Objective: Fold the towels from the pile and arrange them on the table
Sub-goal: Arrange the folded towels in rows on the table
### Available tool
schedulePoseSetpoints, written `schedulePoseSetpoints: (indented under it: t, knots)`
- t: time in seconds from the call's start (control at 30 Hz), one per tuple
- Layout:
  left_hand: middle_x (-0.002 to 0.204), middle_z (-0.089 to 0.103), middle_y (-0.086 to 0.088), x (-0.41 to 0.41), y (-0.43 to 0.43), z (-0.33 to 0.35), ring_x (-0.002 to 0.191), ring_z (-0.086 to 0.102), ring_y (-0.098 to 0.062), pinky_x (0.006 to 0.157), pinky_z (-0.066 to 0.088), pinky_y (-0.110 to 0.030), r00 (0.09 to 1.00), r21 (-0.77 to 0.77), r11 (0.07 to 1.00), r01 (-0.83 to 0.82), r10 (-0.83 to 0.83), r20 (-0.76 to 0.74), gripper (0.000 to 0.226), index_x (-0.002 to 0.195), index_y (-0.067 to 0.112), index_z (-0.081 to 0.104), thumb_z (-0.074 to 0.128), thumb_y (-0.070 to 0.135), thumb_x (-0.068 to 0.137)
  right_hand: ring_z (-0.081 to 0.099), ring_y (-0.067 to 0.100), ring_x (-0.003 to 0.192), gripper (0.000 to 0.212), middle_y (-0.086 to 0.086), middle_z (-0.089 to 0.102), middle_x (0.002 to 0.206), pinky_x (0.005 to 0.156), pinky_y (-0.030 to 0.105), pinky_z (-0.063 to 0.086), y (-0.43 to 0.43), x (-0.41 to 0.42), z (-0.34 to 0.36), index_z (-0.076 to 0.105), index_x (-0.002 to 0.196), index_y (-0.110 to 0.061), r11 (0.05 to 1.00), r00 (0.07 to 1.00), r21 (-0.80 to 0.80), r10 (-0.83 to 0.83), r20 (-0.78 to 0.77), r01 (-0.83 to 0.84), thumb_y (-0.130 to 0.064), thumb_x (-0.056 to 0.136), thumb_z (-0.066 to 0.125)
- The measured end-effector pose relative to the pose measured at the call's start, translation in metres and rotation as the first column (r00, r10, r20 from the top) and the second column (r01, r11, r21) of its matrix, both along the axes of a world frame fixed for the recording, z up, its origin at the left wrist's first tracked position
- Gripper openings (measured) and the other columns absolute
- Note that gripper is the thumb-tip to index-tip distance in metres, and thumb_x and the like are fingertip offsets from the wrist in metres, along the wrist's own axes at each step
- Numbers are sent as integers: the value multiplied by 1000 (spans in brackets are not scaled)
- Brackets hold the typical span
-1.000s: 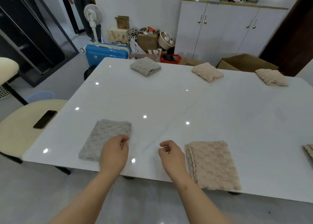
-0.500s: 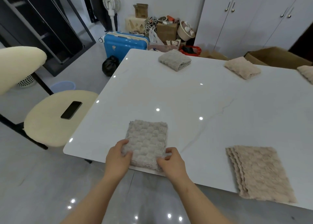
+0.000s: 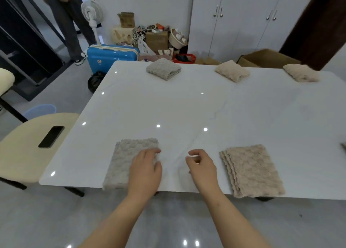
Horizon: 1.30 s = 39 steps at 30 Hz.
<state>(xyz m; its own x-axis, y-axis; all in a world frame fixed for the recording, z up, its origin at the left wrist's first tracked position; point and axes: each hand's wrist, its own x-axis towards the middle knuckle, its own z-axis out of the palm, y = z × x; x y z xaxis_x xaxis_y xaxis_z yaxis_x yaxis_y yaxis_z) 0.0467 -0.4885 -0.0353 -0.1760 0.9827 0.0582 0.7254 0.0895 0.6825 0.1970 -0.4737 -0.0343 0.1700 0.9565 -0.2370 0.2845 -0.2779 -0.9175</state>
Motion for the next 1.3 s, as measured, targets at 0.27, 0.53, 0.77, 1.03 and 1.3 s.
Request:
schedulePoseSetpoints:
  t: [0.27,0.53,0.77,1.03,1.3]
  knots:
    - [113,48,5,149,30,-10,89,48,-5,71,34,-10,932,-296,904,309,-226,283,34,126,28,45,46,22,93,51,23,102,26,2,61,109,75,28,38,1,164,5,59,109,-18,944,866,133,-330,377,302,-13,85,49]
    - [130,50,-3,220,41,-22,108,50,-19,84,38,-22,967,-345,936,76,16,255,49,129,23,45,51,5,84,55,1,71,54,-9,57,82,53,8,40,3,245,-25,37,132,-23,979,990,-201,-2,138,30,-15,83,57]
    - [133,45,-5,234,41,-17,112,46,-26,89,39,-32,991,-296,949,-112,129,39,54,127,24,46,54,7,77,55,0,69,45,-7,58,77,50,5,38,16,261,-30,44,122,-26,980,998,-193,46,36,-39,-20,80,60]
    - [110,57,3,319,64,11,91,52,-8,75,40,-12,962,-126,982,137,-101,254,32,111,23,56,48,5,85,56,5,69,20,-9,59,80,56,13,38,27,320,-8,52,103,-32,990,991,-67,-117,68,121,-20,86,53]
    - [90,58,3,438,81,12,76,57,-11,43,36,-6,862,-322,854,409,-246,443,21,94,29,56,43,14,89,54,7,71,17,-10,57,79,58,23,38,19,447,8,59,100,-18,924,897,62,-381,224,377,-11,87,50]
